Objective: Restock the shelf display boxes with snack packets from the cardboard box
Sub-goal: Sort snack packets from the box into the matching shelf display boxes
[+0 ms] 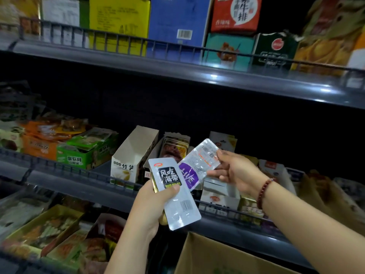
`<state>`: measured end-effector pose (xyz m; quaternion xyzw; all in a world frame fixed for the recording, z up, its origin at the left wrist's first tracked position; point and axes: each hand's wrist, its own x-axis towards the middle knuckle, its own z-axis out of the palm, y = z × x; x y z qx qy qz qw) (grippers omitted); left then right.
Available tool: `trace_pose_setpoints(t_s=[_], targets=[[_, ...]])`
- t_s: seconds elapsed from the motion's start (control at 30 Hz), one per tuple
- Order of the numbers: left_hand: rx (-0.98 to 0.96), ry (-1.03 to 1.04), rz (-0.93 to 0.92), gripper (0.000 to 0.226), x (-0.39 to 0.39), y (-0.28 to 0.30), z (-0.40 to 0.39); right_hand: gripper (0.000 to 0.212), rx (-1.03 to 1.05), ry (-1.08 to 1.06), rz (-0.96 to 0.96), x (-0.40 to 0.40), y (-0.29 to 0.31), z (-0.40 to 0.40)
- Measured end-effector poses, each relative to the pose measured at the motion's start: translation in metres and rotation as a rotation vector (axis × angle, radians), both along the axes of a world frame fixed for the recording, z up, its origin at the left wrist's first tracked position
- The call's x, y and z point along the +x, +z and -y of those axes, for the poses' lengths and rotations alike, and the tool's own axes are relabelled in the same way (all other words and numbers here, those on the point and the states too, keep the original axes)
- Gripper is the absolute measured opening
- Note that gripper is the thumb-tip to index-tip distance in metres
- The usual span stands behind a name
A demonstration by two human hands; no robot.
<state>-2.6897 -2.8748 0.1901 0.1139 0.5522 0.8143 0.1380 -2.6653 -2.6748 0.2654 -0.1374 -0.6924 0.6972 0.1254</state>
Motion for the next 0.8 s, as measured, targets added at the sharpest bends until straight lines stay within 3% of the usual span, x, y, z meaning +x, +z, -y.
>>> trace_pose_setpoints(t_s=[0.07, 0.17, 0.3, 0.37, 0.63, 0.8], targets=[[-0.016, -0.013, -0.012, 0.021, 0.011, 0.005, -0.006, 0.027, -0.074, 0.010, -0.035, 0.023, 0.006, -0.005], [-0.016, -0.026, -0.018, 0.019, 0.030, 0.013, -0.018, 0.029, 0.003, -0.004, -0.106, 0.056, 0.007, -0.009], [0.012, -0.081, 0.012, 0.012, 0.056, 0.027, -0.032, 0.027, 0.501, -0.007, -0.189, 0.103, -0.004, -0.009], [0.021, -0.131, 0.020, 0.015, 0.069, 0.034, -0.038, 0.031, 0.634, 0.003, -0.201, 0.121, -0.011, -0.010], [0.109, -0.315, 0.112, 0.037, 0.110, 0.038, -0.052, 0.032, 0.664, 0.055, -0.158, 0.164, -0.036, -0.017], [-0.022, -0.258, 0.091, 0.028, 0.126, 0.026, -0.061, 0.021, 0.599, 0.019, -0.156, 0.185, -0.042, -0.026]])
